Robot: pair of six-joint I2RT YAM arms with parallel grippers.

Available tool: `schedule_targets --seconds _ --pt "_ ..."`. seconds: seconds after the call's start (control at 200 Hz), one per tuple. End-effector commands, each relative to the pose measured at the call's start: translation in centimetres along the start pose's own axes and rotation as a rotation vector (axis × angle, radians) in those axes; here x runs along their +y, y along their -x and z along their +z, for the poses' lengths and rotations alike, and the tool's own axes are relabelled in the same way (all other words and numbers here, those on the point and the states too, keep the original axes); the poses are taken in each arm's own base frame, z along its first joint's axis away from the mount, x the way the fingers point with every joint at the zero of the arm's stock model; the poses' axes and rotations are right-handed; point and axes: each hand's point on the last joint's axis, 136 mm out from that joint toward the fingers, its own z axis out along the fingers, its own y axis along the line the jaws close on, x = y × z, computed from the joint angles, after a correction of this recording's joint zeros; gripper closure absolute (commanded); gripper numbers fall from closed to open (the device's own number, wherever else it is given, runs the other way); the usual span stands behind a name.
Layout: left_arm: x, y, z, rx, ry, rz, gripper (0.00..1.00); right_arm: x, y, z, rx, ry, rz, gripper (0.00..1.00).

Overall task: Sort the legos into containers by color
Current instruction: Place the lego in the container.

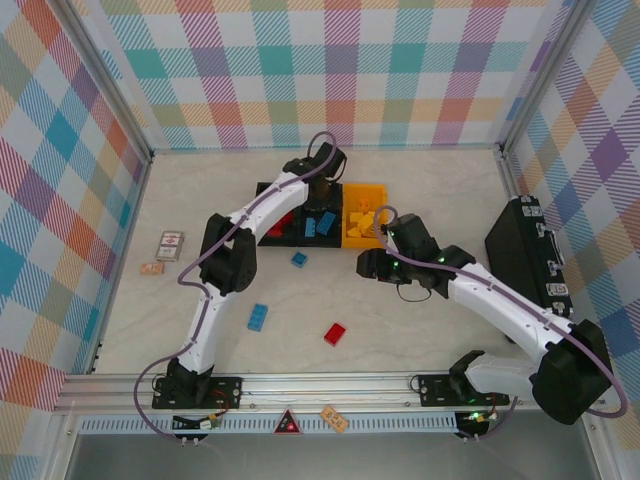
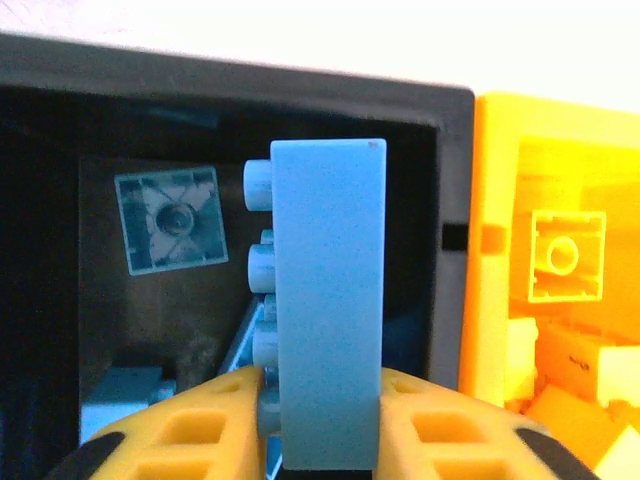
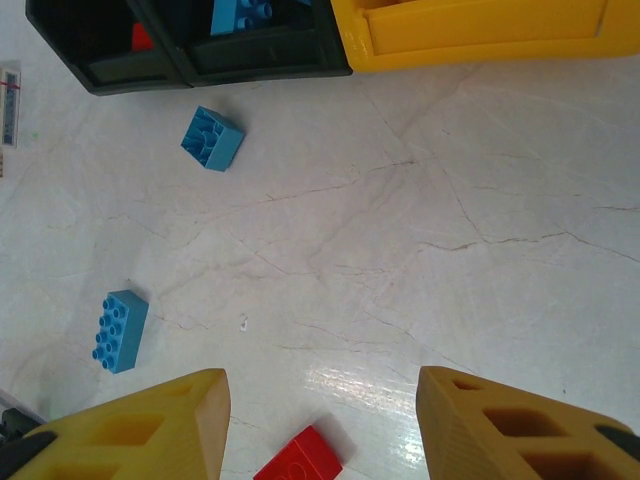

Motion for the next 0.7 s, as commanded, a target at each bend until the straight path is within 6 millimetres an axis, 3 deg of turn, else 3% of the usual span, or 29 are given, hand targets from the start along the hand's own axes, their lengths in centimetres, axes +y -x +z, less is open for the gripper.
schedule_targets --seconds 0.0,0.07,0.2,0.35,0.695 --pt "0.2 0.4 -0.6 0.014 -0.002 0.009 0.63 -0.5 0.0 -0.3 -0.004 -0.014 0.015 0.48" --pt "0.1 0.5 -0.8 0.011 -0.003 0.011 0.54 -0.4 0.1 -0.3 -0.005 -0.011 0.016 0.48" --pt "-0.2 0.5 -1.5 0.009 -0.019 0.011 0.53 -0.4 0.1 -0.1 0.001 -0.008 0.014 0.48" --pt "-0.8 -0.1 -3.7 -0.009 -0.058 0.019 0.53 -0.3 0.2 -0.1 -0.001 -0.005 0.015 0.48" --pt "0.1 -4.9 -9.2 -0.007 -0.122 0.045 0.52 0.2 0.0 -0.1 0.011 0.023 0.008 0.48"
